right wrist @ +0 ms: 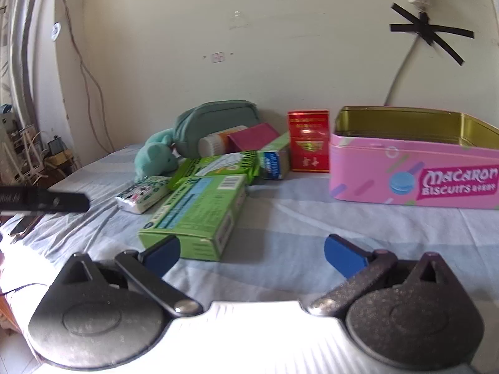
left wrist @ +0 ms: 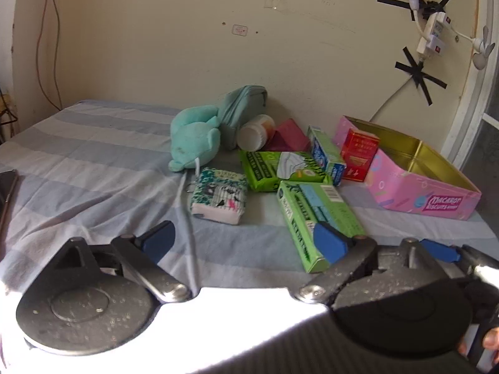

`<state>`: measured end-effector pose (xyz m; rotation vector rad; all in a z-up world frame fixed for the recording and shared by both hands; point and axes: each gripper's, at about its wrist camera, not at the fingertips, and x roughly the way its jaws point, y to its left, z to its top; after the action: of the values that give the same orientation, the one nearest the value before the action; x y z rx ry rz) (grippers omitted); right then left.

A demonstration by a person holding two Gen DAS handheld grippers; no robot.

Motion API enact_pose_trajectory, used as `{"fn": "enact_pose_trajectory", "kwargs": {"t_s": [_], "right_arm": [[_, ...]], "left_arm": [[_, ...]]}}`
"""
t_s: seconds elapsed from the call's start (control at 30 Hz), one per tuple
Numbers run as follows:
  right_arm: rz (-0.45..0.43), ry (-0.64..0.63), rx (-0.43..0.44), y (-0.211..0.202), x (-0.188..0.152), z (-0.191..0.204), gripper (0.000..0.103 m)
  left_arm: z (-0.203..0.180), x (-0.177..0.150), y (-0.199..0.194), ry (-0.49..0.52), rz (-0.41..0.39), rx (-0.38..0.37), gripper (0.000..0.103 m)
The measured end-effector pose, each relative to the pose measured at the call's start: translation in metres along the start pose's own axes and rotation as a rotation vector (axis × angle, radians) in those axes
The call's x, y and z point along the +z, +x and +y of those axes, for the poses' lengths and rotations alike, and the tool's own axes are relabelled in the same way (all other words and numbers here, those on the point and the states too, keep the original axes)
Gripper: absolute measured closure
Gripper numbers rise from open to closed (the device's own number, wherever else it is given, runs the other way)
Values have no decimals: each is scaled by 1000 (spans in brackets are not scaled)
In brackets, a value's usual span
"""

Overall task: Organize objects
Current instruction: 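Grasp the green box with the left gripper and drop it into the pink tin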

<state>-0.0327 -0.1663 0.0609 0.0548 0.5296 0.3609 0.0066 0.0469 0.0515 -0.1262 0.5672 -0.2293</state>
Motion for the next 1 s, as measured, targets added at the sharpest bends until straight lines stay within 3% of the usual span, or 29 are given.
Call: {"fn": "enact_pose_trajectory", "kwargs": {"t_s": [0.13, 0.3, 0.37, 0.47, 0.6, 0.77, 0.83, 0.9, 1.0], "right_arm": [[55, -85, 64, 13, 5, 29, 3], [116, -150, 44, 39, 11, 45, 3], [149, -158, 36, 52, 13, 44, 3], [183, -151, 62, 67, 10, 40, 12], [108, -162, 59, 52, 6, 42, 16], [-130, -238, -52, 9, 8, 38, 16], [-191, -232, -106, -2, 15, 22, 15], [-212, -199, -147, -6, 24, -3, 25], [-229, -107, -181, -8, 40, -47, 26]], "left_arm": [[-17, 10, 29, 38, 60, -155, 31], [-29, 6, 72, 30, 185, -224, 47], [-29, 4, 85, 4, 232, -252, 49], [-25, 3, 91, -39, 243, -275, 52], [-33, 12, 75, -35, 200, -249, 54], [-71, 39, 44, 58, 47, -296, 54], [-94, 50, 45, 111, 3, -320, 53], [-125, 58, 53, 188, -64, -323, 53], [-172, 73, 78, 248, -99, -347, 53]]}}
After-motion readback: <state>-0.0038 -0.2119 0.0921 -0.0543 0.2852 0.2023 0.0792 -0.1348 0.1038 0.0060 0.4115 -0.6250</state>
